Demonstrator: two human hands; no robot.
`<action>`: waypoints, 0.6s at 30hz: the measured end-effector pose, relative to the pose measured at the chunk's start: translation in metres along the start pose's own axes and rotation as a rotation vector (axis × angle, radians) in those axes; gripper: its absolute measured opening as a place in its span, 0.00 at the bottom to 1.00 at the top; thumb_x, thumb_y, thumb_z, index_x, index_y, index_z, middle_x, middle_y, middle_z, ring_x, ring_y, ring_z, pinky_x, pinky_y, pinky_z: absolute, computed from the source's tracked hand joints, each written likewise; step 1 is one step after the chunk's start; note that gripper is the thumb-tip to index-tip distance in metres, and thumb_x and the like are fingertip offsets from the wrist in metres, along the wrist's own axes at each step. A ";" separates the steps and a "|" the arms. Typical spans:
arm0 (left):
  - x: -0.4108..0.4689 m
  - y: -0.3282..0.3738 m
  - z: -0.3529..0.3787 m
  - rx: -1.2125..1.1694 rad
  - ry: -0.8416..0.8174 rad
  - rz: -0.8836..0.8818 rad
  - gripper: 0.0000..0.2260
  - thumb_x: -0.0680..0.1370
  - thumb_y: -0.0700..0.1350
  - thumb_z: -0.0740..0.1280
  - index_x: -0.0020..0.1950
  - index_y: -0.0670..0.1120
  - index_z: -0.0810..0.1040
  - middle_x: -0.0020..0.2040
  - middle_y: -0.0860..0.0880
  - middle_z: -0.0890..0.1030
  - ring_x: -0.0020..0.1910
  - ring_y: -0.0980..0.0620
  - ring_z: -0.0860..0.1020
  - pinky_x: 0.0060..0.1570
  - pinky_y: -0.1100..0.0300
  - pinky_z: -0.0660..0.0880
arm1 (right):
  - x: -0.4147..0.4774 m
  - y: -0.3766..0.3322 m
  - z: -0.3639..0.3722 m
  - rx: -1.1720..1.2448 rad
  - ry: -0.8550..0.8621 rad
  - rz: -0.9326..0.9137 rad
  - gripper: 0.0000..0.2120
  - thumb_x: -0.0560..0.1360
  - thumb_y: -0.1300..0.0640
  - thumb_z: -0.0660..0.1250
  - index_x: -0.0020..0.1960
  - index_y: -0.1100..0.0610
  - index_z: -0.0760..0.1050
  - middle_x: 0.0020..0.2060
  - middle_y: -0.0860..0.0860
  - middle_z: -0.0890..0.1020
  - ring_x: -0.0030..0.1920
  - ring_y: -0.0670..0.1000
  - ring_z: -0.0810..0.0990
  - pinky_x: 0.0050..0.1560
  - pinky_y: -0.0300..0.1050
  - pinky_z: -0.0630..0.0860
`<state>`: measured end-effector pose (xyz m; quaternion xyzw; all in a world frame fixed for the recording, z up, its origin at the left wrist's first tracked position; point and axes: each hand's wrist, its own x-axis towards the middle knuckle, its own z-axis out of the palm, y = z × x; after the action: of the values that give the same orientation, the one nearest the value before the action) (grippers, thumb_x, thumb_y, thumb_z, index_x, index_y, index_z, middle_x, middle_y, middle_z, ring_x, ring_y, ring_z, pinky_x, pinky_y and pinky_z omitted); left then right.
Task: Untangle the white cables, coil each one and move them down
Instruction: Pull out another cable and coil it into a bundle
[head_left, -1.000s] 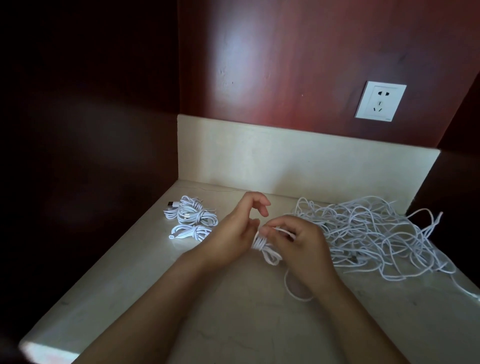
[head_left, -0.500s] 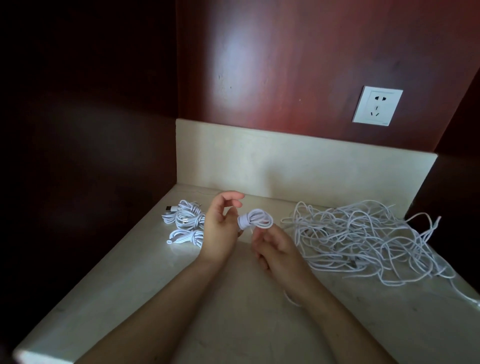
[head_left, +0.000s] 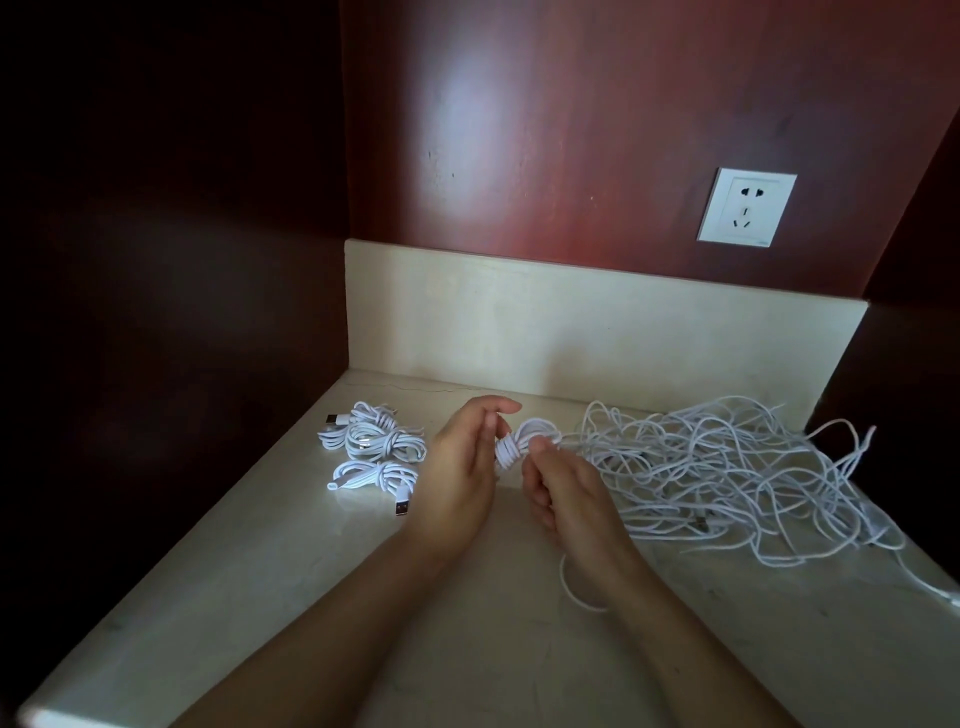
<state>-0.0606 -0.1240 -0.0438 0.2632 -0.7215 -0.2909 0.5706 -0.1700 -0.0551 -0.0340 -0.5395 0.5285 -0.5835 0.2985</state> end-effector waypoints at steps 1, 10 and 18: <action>-0.001 0.001 0.001 -0.041 -0.023 -0.042 0.11 0.82 0.48 0.57 0.55 0.51 0.78 0.44 0.59 0.80 0.44 0.60 0.78 0.46 0.64 0.73 | 0.000 0.002 -0.001 -0.023 0.004 -0.014 0.19 0.76 0.44 0.56 0.34 0.55 0.64 0.26 0.46 0.64 0.27 0.45 0.62 0.28 0.37 0.60; 0.004 0.008 0.002 -0.302 -0.261 -0.278 0.08 0.75 0.49 0.68 0.43 0.45 0.77 0.33 0.53 0.79 0.35 0.51 0.75 0.36 0.62 0.72 | 0.006 0.003 -0.017 -0.278 0.004 -0.093 0.20 0.78 0.51 0.54 0.28 0.40 0.70 0.24 0.40 0.71 0.28 0.41 0.67 0.37 0.43 0.62; 0.007 0.006 -0.008 -0.348 -0.357 -0.266 0.04 0.78 0.43 0.68 0.46 0.45 0.82 0.38 0.50 0.84 0.38 0.57 0.79 0.40 0.65 0.73 | 0.009 0.008 -0.021 -0.166 0.010 -0.127 0.17 0.77 0.49 0.57 0.30 0.50 0.66 0.22 0.42 0.68 0.26 0.41 0.65 0.32 0.38 0.61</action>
<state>-0.0541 -0.1262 -0.0335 0.1983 -0.7090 -0.5244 0.4278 -0.1936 -0.0593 -0.0354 -0.5918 0.5413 -0.5580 0.2129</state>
